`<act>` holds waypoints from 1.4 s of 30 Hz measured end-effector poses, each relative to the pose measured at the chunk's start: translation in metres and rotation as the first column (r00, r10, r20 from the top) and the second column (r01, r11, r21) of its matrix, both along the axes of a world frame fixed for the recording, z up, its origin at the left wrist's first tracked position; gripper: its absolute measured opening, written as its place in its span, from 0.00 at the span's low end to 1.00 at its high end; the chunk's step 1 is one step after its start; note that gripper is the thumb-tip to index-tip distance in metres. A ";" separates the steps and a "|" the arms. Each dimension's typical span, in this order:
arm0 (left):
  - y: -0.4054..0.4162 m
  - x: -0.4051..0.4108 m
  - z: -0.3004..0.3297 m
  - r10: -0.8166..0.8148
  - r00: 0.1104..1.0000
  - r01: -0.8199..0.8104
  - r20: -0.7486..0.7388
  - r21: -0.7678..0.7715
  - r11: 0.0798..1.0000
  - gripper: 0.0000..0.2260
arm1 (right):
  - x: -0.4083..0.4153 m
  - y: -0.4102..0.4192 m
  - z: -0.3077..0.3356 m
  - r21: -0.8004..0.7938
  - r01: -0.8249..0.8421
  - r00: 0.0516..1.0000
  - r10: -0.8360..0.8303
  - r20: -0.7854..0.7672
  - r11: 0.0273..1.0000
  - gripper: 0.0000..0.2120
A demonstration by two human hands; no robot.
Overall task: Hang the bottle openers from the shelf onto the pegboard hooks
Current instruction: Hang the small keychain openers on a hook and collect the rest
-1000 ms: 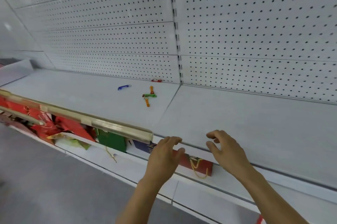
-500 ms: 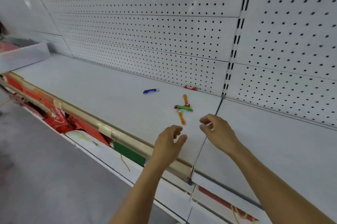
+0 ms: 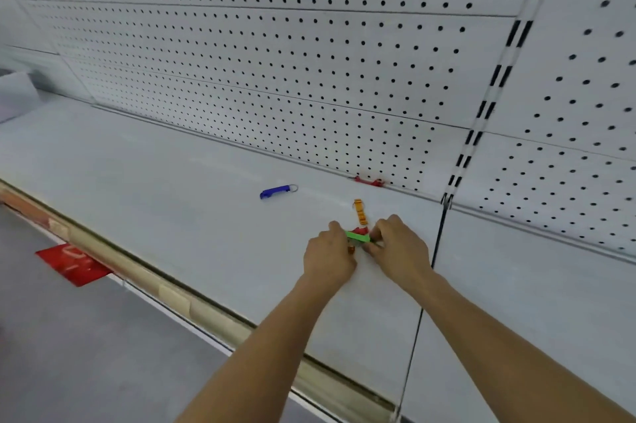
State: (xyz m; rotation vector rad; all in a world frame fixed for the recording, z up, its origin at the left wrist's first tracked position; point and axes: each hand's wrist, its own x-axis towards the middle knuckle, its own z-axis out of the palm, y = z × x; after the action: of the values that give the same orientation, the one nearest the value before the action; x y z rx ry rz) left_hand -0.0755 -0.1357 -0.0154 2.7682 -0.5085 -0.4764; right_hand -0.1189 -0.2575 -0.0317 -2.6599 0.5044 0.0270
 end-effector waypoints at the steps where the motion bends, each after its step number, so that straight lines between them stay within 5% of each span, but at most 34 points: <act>1: 0.001 0.004 0.001 -0.030 1.000 0.030 0.004 0.030 0.999 0.16 | 0.000 0.000 -0.001 -0.005 0.002 1.000 -0.002 0.000 1.000 0.13; 5: 0.007 0.008 0.006 -0.054 0.998 0.056 -0.035 0.060 0.997 0.17 | 0.000 -0.003 0.000 0.055 -0.004 1.000 0.003 0.018 0.998 0.11; 9: 0.018 -0.001 0.004 0.135 0.949 -0.201 -0.284 -0.218 0.955 0.10 | -0.005 -0.004 0.008 0.185 0.014 0.998 -0.026 0.064 0.983 0.10; 12: 0.023 -0.016 0.003 0.262 0.806 -0.517 -0.531 -0.416 0.748 0.06 | -0.016 0.000 0.020 0.243 0.016 0.992 -0.046 0.116 0.970 0.09; 16: 0.028 -0.050 0.014 0.178 0.586 -0.790 -0.790 -0.510 0.339 0.07 | -0.048 0.009 0.038 0.255 0.033 0.980 -0.082 0.182 0.966 0.08; 23: 0.026 -0.128 0.035 -0.037 0.550 -0.828 -0.834 -0.551 0.102 0.12 | -0.151 0.030 0.060 0.196 0.046 0.961 -0.097 0.258 0.980 0.07; 30: 0.027 -0.220 0.042 -0.010 0.650 -0.751 -0.760 -0.644 0.143 0.11 | -0.265 0.032 0.071 0.189 0.106 0.949 -0.156 0.273 0.976 0.07; 38: -0.004 -0.298 0.080 -0.145 0.837 -0.464 -0.527 -0.826 0.321 0.10 | -0.343 -0.006 0.098 0.590 0.070 0.810 -0.391 0.437 0.804 0.07; 42: -0.030 -0.333 0.099 -0.204 0.889 -0.304 -0.411 -0.860 0.409 0.07 | -0.379 -0.029 0.119 0.654 0.066 0.783 -0.446 0.434 0.753 0.08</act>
State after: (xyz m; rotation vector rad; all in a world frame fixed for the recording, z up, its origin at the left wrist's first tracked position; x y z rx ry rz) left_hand -0.4086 -0.1660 0.0835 1.4869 -0.3781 -0.5773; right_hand -0.4979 -0.2869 0.0870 -1.7957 0.5507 -0.5869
